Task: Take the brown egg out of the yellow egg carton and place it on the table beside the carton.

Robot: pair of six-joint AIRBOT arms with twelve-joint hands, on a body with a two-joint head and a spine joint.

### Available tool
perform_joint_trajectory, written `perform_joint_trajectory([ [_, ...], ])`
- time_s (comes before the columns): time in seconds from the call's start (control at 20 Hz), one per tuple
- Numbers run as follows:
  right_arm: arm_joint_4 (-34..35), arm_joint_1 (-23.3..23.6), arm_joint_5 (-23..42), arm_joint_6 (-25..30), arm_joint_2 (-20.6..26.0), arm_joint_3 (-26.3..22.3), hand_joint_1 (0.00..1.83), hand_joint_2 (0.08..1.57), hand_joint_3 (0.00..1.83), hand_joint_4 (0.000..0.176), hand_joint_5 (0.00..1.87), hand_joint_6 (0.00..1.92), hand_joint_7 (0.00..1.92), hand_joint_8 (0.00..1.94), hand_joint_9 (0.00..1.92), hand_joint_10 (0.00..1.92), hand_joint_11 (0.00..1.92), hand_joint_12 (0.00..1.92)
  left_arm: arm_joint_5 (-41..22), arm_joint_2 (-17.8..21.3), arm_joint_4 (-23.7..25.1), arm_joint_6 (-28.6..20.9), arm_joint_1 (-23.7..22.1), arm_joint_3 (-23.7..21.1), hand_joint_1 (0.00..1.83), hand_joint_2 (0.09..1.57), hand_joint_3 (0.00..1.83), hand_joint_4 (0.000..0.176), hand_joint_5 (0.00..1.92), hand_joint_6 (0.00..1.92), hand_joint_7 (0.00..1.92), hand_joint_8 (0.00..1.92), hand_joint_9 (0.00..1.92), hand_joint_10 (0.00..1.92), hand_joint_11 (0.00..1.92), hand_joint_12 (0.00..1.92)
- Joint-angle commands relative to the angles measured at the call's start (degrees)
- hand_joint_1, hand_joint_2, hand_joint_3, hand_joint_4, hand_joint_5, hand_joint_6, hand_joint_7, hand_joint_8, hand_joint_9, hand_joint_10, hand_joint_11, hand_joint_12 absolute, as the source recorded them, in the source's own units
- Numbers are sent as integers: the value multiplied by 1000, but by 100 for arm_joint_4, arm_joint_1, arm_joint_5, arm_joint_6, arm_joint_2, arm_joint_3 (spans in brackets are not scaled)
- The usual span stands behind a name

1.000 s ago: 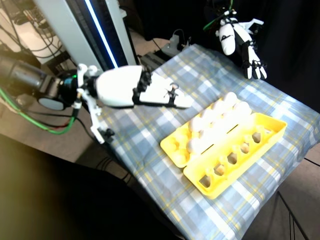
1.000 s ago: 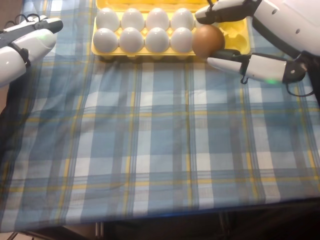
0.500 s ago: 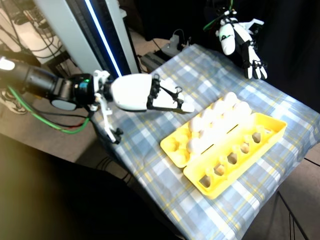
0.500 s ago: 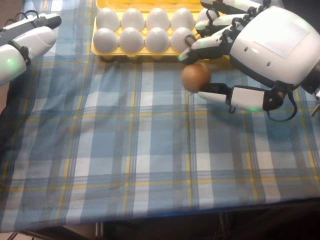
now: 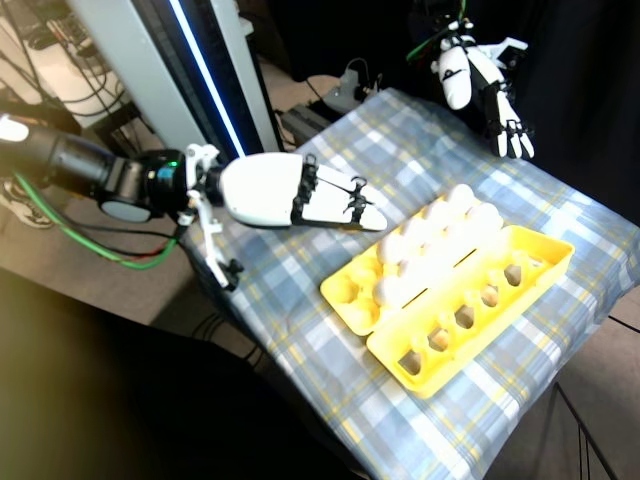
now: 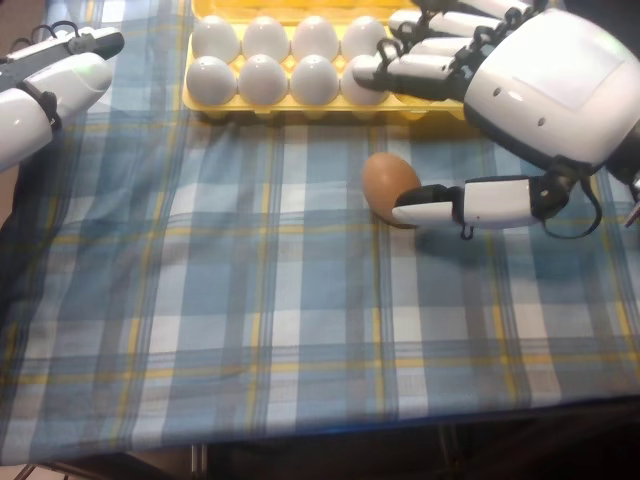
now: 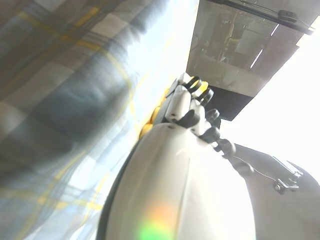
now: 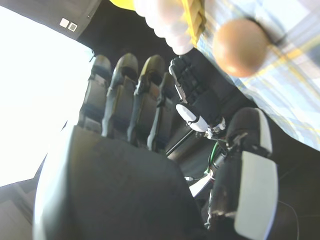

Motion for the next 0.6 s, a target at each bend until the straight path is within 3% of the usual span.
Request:
perform_joint_trajectory([
  [0.0, -13, 31, 978, 6, 76, -30, 532, 891, 0, 0, 426, 0, 502, 0, 303, 0, 76, 127, -687, 8, 63, -29, -43, 22, 58, 1279, 1, 12, 417, 7, 208, 1, 3, 1, 0, 0],
  [0.05, 28, 21, 1073, 6, 130, -49, 449, 901, 0, 0, 379, 0, 433, 0, 253, 0, 61, 120, -689, 10, 63, -29, -43, 22, 43, 1278, 1, 13, 413, 4, 204, 0, 0, 0, 0, 0],
  [0.15, 290, -57, 1349, -52, 265, -64, 187, 1090, 8, 0, 319, 0, 367, 0, 201, 0, 42, 96, -697, 14, 61, -29, -42, 22, 51, 1274, 0, 8, 419, 4, 208, 1, 0, 0, 0, 0],
  [0.3, 547, -279, 1800, -60, 485, -186, 12, 1146, 13, 0, 256, 0, 314, 0, 150, 0, 25, 85, -706, 16, 61, -29, -42, 11, 72, 1279, 1, 12, 418, 2, 204, 0, 4, 1, 0, 0],
  [0.55, 781, -753, 2421, -829, 1051, -863, 0, 922, 0, 0, 77, 0, 78, 0, 0, 0, 0, 0, -761, 37, 58, -29, -14, -41, 69, 1279, 0, 6, 417, 1, 206, 1, 0, 0, 0, 0],
])
